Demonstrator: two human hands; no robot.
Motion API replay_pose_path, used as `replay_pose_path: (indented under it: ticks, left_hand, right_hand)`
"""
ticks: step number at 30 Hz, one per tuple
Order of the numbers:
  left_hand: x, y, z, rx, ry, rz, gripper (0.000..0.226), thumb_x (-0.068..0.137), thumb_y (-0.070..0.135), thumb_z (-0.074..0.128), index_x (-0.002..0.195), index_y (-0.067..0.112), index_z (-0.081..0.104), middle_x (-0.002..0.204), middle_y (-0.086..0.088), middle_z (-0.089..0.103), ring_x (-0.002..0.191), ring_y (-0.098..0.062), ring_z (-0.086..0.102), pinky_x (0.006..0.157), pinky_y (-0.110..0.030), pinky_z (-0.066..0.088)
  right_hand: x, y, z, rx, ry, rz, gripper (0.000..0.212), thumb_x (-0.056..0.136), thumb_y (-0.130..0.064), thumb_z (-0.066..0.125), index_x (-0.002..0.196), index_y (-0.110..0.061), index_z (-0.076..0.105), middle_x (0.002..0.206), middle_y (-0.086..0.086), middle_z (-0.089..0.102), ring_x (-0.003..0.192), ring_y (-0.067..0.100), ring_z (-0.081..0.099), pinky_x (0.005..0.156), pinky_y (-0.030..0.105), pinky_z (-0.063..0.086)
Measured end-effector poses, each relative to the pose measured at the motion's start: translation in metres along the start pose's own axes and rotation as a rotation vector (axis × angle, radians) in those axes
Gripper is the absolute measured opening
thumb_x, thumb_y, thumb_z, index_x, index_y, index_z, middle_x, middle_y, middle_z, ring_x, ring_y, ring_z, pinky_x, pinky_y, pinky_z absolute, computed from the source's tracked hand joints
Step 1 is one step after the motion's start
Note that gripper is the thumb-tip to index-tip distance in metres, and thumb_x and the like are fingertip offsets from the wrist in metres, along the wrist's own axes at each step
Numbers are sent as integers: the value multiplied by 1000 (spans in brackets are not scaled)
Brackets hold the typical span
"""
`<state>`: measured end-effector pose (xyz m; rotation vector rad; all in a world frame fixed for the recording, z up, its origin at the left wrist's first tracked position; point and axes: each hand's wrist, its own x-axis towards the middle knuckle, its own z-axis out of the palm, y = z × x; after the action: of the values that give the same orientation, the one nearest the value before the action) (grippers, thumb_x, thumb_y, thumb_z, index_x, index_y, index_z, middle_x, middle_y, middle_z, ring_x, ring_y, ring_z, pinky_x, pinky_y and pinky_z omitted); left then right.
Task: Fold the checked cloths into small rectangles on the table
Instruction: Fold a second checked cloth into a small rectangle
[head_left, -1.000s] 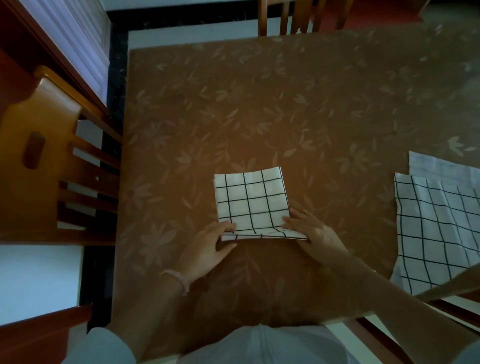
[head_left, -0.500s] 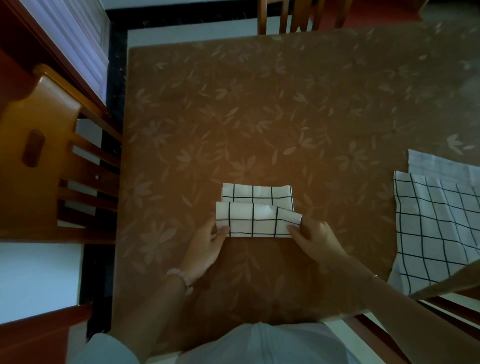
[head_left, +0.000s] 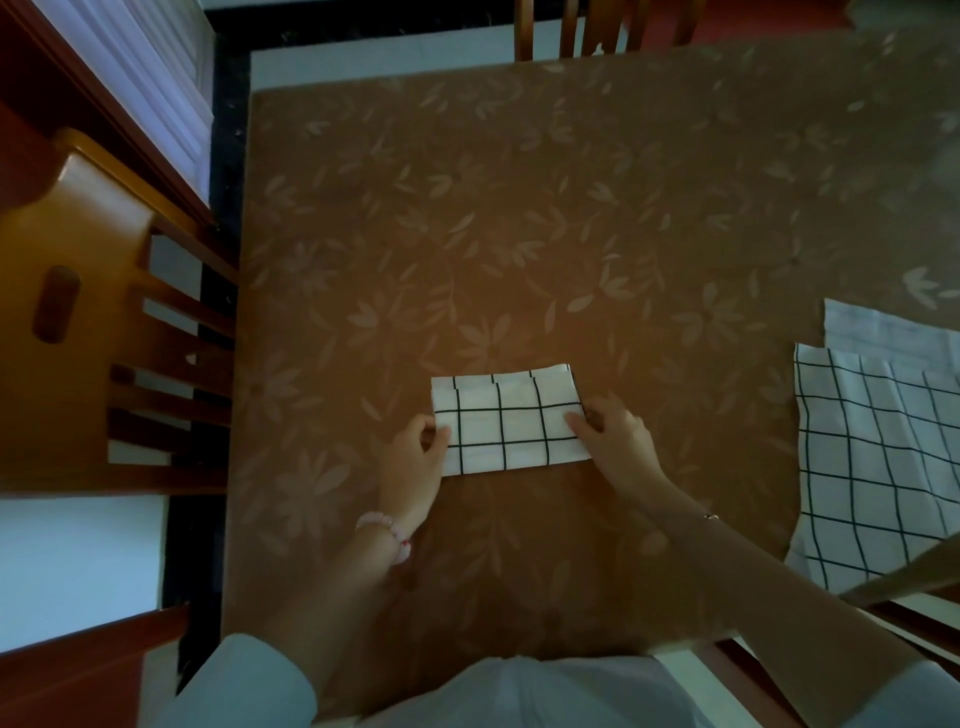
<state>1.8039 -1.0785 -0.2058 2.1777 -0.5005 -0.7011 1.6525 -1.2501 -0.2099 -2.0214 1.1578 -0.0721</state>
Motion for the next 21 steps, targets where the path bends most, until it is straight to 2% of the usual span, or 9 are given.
replay_pose_path:
  ticks: [2,3,5,6,9,11,16,21]
  left_hand:
    - [4,2,0,11,16,21,13,97,23,47,92,16,55,79,5,58,72,-4,54,59,-12,41]
    - [6,3,1,5,23,30,14,97,24,45,93,15,55,80,3,61,73,-8,56,61,-16,44]
    - [9,5,2,-3,40,45,17,98,24,43,93,13,55,81,-5,64,73,-19,60,64,-34,48]
    - [10,6,3,11,50,50,18,98,24,42,93,13,55,78,-6,63,70,-21,59,63,-35,48]
    - [14,8,5,111,80,45,18,99,23,41,91,13,53,66,5,54,56,-11,51,51,-17,39]
    - [17,8,6,146,86,26,18,99,24,40,92,13,53,63,7,51,52,-7,47,46,-15,35]
    - [22,6,10,209,107,-15,20,99,24,39,94,11,54,62,7,50,52,-7,47,46,-22,33]
    - [27,4,13,211,101,-50,21,98,23,41,95,8,55,68,-3,58,59,-19,55,53,-36,44]
  right_hand:
    - [5,1,2,-33,6,17,23,95,-36,47,84,-18,56,79,-9,55,96,21,59,63,31,43]
    - [7,1,1,-58,9,22,24,96,-37,45,84,-18,55,82,-5,58,91,21,60,62,32,44]
    - [11,0,1,-111,16,18,25,96,-38,43,86,-18,56,86,1,61,79,20,61,62,34,49]
    - [13,-1,0,-140,16,12,25,96,-39,42,88,-19,56,87,1,62,76,20,60,63,34,49]
    - [18,-1,0,-195,0,11,25,96,-39,41,92,-20,57,88,0,62,78,20,59,65,34,49]
    - [21,-1,1,-211,-9,26,24,95,-40,42,91,-21,57,88,-1,62,78,21,59,65,34,48]
    - [26,-8,0,-253,-30,92,27,95,-41,43,96,-19,58,89,0,62,81,23,59,67,32,45]
    - [33,-13,0,-300,-57,164,31,93,-46,45,98,-19,60,90,2,63,83,27,61,69,33,46]
